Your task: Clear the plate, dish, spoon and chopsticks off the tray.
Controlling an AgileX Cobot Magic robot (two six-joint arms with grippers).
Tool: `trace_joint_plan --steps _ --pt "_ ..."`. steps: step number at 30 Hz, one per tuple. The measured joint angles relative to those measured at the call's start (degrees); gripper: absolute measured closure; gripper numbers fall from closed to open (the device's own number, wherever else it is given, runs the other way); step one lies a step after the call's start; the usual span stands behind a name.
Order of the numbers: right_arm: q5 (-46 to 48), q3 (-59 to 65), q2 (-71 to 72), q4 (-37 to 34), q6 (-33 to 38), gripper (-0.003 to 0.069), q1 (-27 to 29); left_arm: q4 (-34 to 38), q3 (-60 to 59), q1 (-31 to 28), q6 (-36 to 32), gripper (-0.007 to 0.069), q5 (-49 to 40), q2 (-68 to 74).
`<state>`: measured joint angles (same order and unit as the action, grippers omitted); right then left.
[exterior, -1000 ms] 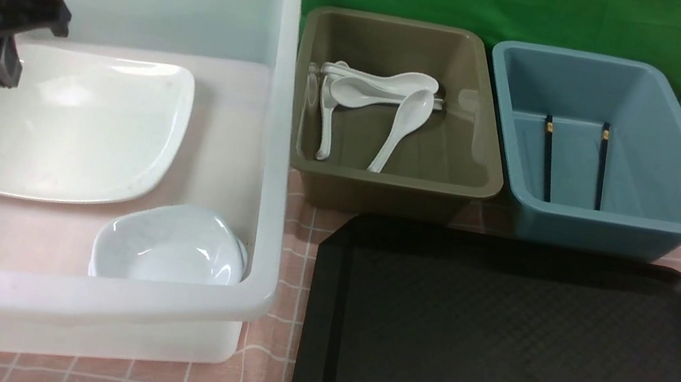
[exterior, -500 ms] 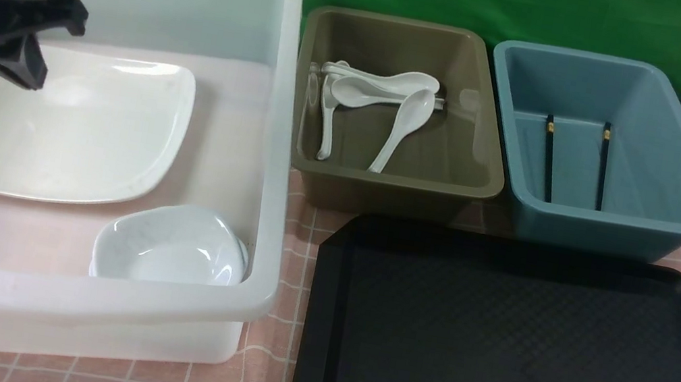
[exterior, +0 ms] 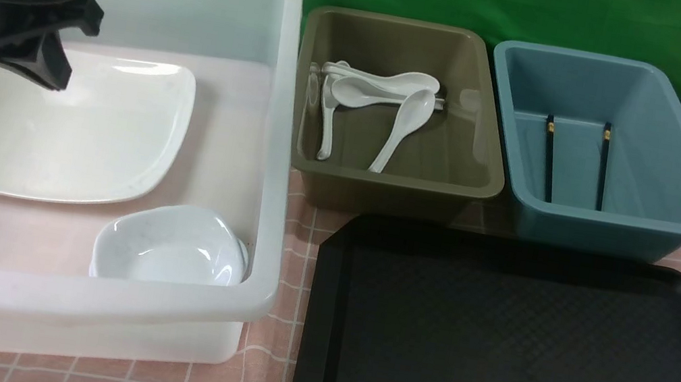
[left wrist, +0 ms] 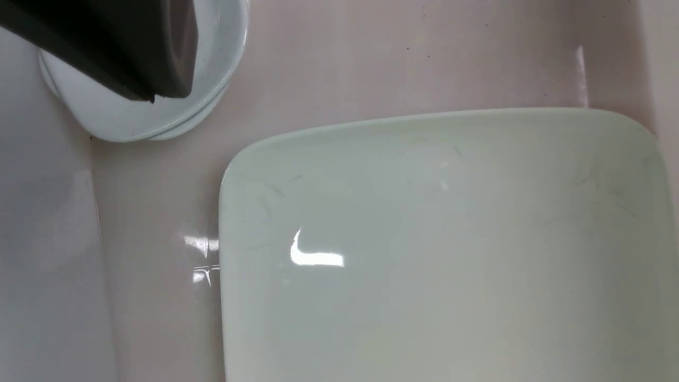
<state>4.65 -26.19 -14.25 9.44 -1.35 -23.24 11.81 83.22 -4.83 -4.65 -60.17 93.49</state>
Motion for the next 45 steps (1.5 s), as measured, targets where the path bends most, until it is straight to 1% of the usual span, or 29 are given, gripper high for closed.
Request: trace_joint_plan --steps 5,7,10,11,12,16,19,23,27,34,39,41,42,43,44,45 --pt "1.4 3.5 0.9 0.0 0.0 0.0608 0.1 0.0 0.0 0.0 0.0 0.0627 -1.0 0.0" --pt "4.7 7.5 2.5 0.0 0.0 0.0601 1.6 0.0 0.0 0.0 -0.7 0.0627 -1.9 0.0" --pt "7.4 13.3 5.0 0.0 0.0 0.0593 6.6 0.0 0.0 0.0 -2.7 0.0627 -3.4 -0.1" --pt "7.5 13.3 5.2 0.0 0.0 0.0593 6.6 0.0 0.0 0.0 -2.9 0.0627 -3.6 -0.1" --pt "7.9 17.0 7.0 0.0 0.0 0.0589 10.1 0.0 0.0 0.0 -4.2 0.0627 -4.6 -0.1" --pt "8.5 22.9 10.1 0.0 0.0 0.0585 16.6 -0.9 0.0 0.0 -5.6 0.0627 -6.5 -0.1" --pt "7.4 25.1 11.9 0.0 0.0 0.0579 21.1 -1.0 0.0 0.0 -5.7 0.0627 -7.1 -0.1" --pt "6.1 25.4 13.4 0.0 0.0 0.0569 24.7 1.3 -0.1 0.0 -5.7 0.0627 -6.8 -0.1" --pt "5.8 25.4 13.4 0.1 0.0 0.0565 25.8 3.5 -0.8 0.0 -5.9 0.0627 -6.1 -0.1" --pt "5.7 25.4 13.4 0.1 0.0 0.0539 25.9 7.4 -1.3 0.3 -6.1 0.0627 -9.3 -1.4" --pt "5.7 25.4 13.4 0.1 0.0 0.0526 25.9 7.9 -1.3 3.4 -6.1 0.0627 -9.4 -5.8" --pt "5.7 25.4 13.4 0.1 0.0 0.0525 25.8 8.2 -1.3 6.0 -6.3 0.0627 -9.5 -7.4" --pt "5.7 25.4 13.4 0.1 0.0 0.0525 25.8 8.2 -1.3 6.0 -6.3 0.0627 -9.5 -7.5" --pt "5.7 25.4 13.4 0.1 0.0 0.0522 25.3 8.2 -1.3 7.6 -6.4 0.0627 -9.6 -8.1" --pt "5.7 25.4 13.4 0.1 0.0 0.0520 25.0 8.2 -1.3 7.9 -6.5 0.0627 -9.6 -8.3" --pt "5.7 25.4 13.4 0.1 0.0 0.0517 23.6 7.8 -1.3 9.3 -6.6 0.0627 -9.8 -8.7"
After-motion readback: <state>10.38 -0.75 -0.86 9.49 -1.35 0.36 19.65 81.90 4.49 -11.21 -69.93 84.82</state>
